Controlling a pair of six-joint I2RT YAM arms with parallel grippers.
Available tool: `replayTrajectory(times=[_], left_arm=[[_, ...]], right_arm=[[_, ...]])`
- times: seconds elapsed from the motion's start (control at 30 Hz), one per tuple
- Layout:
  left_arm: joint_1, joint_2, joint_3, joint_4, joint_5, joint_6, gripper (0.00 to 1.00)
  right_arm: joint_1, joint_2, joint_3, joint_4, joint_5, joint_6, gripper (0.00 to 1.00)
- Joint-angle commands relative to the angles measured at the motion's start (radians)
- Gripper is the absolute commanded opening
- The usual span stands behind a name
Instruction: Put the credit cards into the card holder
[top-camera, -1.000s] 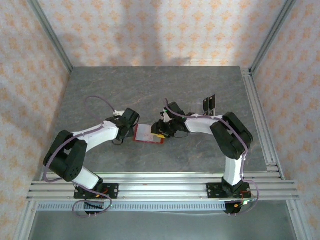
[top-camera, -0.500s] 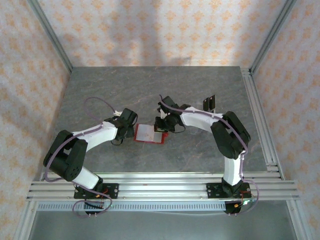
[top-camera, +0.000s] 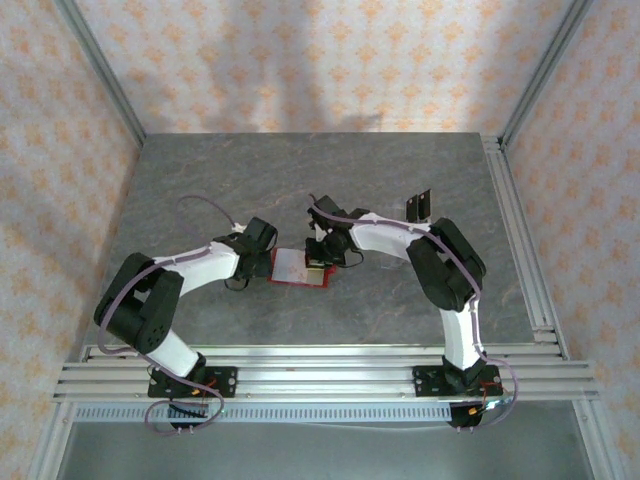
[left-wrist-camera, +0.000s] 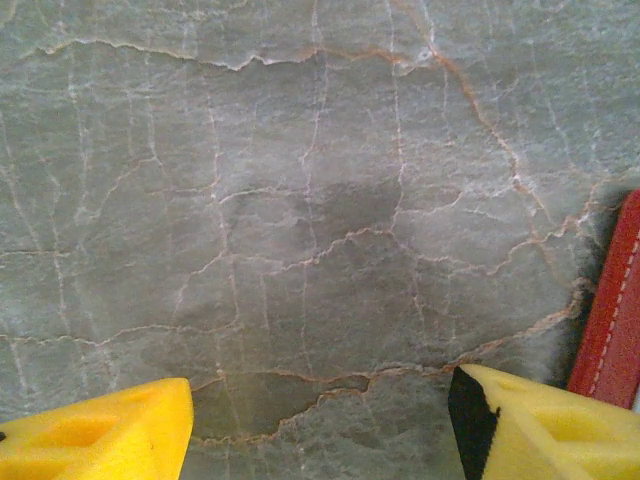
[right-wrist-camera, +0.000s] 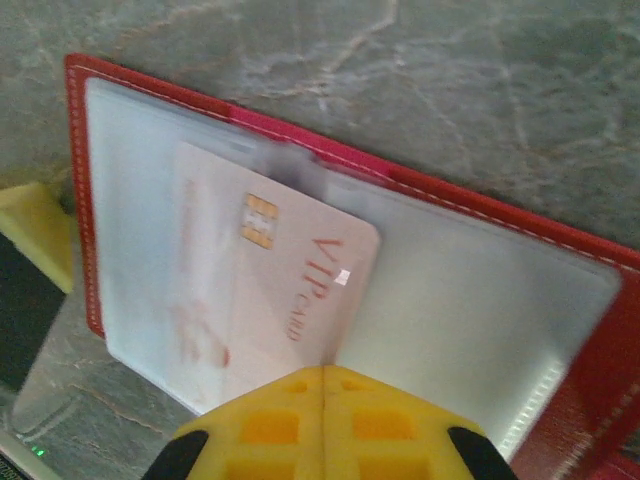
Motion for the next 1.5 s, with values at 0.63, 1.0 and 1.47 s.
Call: replayTrajectory(times=[0.63,1.0,1.47], left_arm=[[-0.016,0.040,-0.022,0.033,0.011,-0.001,0.69],[-0.016,0.042,-0.021,0.033,0.014,0.005,0.69],[-0.018,0.055,-0.022,0.039,0.021,0.005,0.69]], right_arm=[[0.026,-0.053,0.021,-0.025,0.068,-0.005,0.02],[0.026,-0.004,0.010,-0.046,0.093,-0.011,0.01],[0.027,0.061,0.034,0.002,0.032,0.015,0.00]])
